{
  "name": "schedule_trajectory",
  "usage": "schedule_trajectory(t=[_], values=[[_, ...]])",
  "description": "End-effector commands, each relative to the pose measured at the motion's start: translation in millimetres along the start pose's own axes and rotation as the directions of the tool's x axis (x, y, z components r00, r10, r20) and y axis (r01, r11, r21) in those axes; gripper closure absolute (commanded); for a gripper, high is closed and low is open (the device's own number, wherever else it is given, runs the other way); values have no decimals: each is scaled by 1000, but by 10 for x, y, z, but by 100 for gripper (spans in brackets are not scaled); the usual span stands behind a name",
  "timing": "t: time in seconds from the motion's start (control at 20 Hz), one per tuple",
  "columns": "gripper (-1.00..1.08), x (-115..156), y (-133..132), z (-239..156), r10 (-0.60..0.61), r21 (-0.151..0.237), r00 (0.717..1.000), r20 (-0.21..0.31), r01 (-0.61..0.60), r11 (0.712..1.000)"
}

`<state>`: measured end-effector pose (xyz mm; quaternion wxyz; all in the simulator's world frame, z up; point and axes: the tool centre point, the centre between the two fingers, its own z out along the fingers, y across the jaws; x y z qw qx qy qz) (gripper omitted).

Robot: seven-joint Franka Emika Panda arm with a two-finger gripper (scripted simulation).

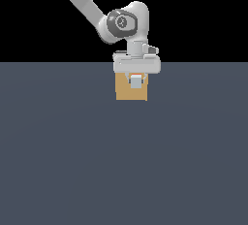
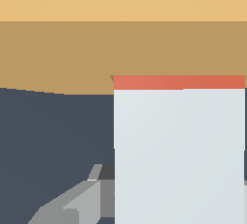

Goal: Insert the peg into the horizontal hole in a box.

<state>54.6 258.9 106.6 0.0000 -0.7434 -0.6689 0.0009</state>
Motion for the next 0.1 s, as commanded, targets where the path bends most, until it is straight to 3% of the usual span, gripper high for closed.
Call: schedule_trajectory(t=[0.0,0.05], values=[[108,39,16,-28,1,-4,1000,-2,-1,1000],[108,41,16,-28,1,-4,1000,-2,-1,1000]])
